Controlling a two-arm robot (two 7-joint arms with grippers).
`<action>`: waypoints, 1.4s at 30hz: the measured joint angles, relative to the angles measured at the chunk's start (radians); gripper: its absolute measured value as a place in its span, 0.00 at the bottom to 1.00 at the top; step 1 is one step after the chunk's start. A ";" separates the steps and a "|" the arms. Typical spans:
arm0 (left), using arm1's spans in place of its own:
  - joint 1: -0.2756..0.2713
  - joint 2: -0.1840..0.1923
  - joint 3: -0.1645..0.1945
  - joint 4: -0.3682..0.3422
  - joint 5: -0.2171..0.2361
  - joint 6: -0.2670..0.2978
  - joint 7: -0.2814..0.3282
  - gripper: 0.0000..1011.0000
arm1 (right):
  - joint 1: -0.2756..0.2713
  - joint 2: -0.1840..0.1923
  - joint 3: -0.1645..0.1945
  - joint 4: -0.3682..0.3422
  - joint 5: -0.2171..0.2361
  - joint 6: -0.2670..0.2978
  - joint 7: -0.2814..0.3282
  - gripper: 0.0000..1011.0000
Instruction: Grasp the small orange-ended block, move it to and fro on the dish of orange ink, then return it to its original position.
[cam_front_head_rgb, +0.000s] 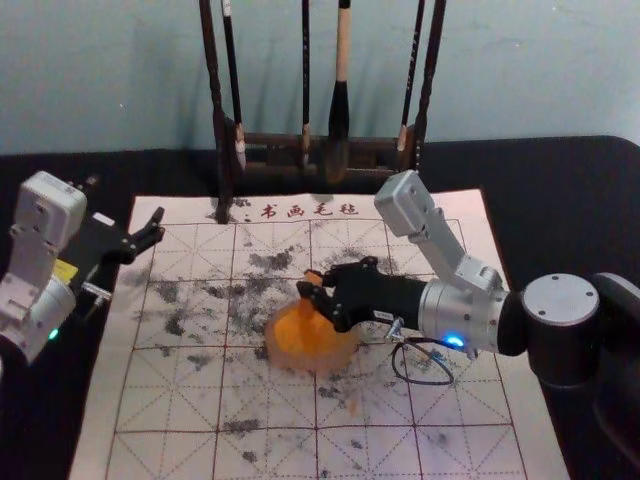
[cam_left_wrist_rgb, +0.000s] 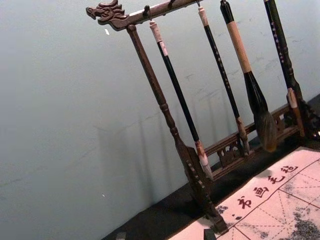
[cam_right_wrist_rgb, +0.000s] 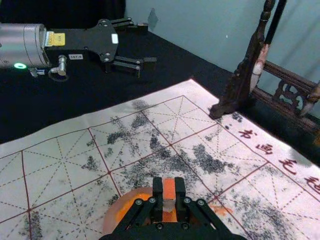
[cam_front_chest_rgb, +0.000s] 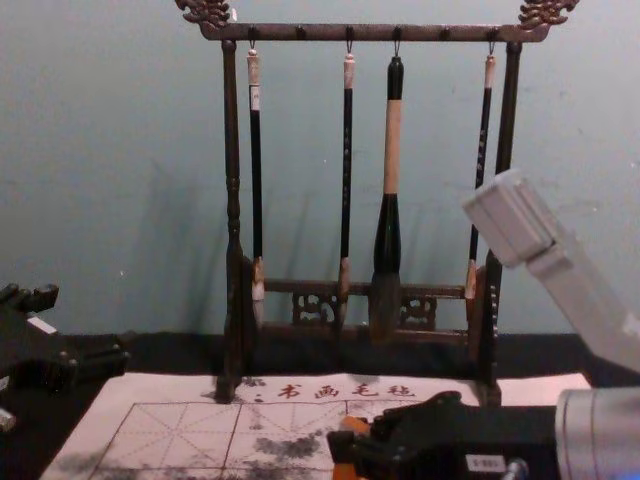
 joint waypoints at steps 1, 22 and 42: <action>0.000 0.000 0.000 0.000 0.000 0.000 0.000 0.99 | -0.001 0.001 0.001 -0.001 0.000 0.000 0.000 0.13; 0.000 0.000 0.000 0.000 0.000 0.000 0.000 0.99 | -0.064 0.063 0.040 -0.087 0.011 0.001 -0.004 0.13; 0.000 0.000 0.000 0.000 0.000 0.000 0.000 0.99 | -0.084 0.086 0.026 -0.119 0.011 0.003 0.015 0.13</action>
